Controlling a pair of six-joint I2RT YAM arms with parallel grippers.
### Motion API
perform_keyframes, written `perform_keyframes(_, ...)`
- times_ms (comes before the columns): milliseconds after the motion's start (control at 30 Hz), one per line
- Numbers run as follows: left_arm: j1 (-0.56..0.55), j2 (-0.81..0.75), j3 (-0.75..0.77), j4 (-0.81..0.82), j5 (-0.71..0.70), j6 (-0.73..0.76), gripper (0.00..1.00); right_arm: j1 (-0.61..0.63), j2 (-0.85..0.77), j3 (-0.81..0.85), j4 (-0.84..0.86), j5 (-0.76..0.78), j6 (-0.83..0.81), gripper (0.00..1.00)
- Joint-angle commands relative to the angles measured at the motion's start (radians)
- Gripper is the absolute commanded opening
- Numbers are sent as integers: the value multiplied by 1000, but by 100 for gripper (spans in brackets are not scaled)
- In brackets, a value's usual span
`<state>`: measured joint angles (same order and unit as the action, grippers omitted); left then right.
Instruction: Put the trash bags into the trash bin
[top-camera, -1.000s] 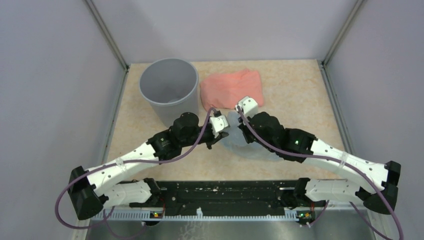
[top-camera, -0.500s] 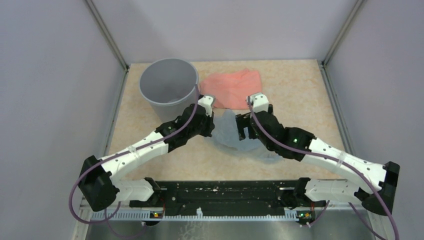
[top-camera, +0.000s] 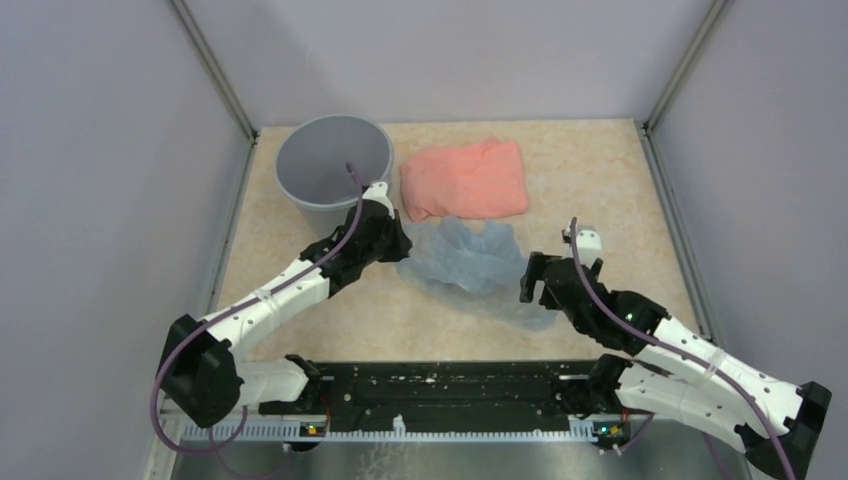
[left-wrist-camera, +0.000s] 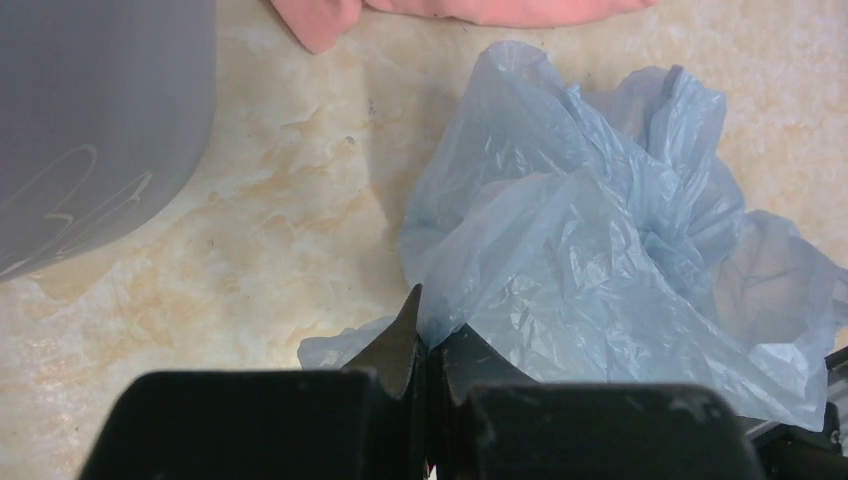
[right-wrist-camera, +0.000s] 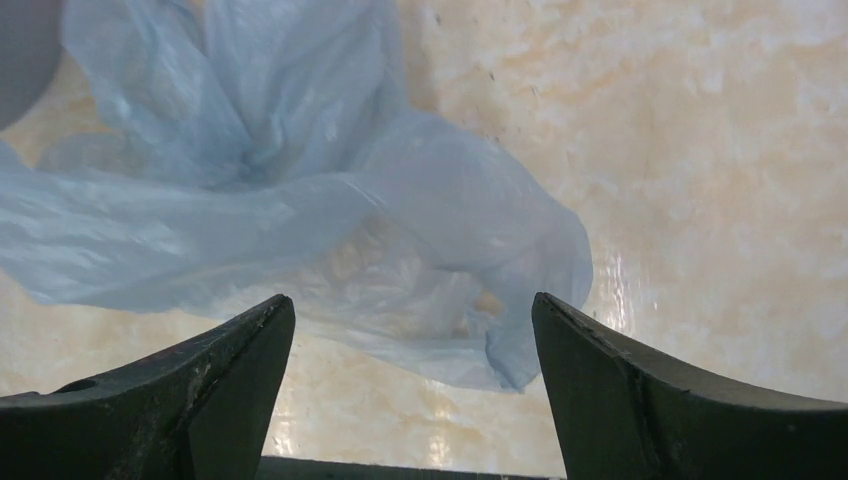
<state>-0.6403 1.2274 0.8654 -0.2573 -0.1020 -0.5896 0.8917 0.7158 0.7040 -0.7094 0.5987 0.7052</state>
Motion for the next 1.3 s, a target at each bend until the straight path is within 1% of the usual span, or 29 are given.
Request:
perform_keyframes(0, 23, 13, -20, 87, 29, -51, 0, -8, -26, -72, -44, 6, 160, 87)
perform_keyframes(133, 47, 39, -28, 119, 27, -58, 0, -10, -20, -139, -26, 3, 211, 82)
perform_keyframes(267, 90, 64, -21, 131, 29, -50, 0, -10, -10, -177, -1, 1, 236, 81)
perform_keyframes(500, 155, 92, 14, 124, 51, -11, 0, -23, 22, -187, 59, 16, 222, 81)
perform_keyframes(600, 159, 99, 28, 114, 55, 2, 0, -37, 40, -190, 102, 23, 205, 81)
perform_keyframes(667, 159, 94, 31, 113, 60, 4, 0, -59, 57, -201, 154, 16, 181, 78)
perform_keyframes(700, 159, 93, 32, 113, 63, 4, 0, -73, 65, -210, 182, 5, 170, 76)
perform_keyframes(767, 160, 90, 33, 109, 79, 12, 0, -108, 83, -228, 240, -26, 148, 66)
perform_keyframes(867, 160, 85, 59, 83, 158, 48, 0, -138, 103, -216, 288, -75, 109, 41)
perform_keyframes(900, 159, 82, 77, 74, 200, 54, 0, -138, 109, -199, 291, -81, 93, 29)
perform_keyframes(967, 156, 66, 112, 56, 297, 57, 0, -142, 120, -113, 260, -86, 45, 6)
perform_keyframes(1000, 148, 55, 140, 53, 340, 59, 0, -144, 125, -47, 232, -71, 8, 0)
perform_keyframes(1100, 99, 42, 301, 29, 402, 84, 0, -152, 145, 231, 201, 3, -162, 0)
perform_keyframes(1133, 84, 47, 368, 36, 416, 98, 0, -154, 158, 336, 229, 17, -264, 0)
perform_keyframes(1200, 63, 75, 539, 82, 432, 142, 0, -154, 200, 546, 314, 6, -445, 0)
perform_keyframes(1267, 51, 129, 775, 104, 457, 191, 0, -154, 254, 772, 377, -58, -593, 0)
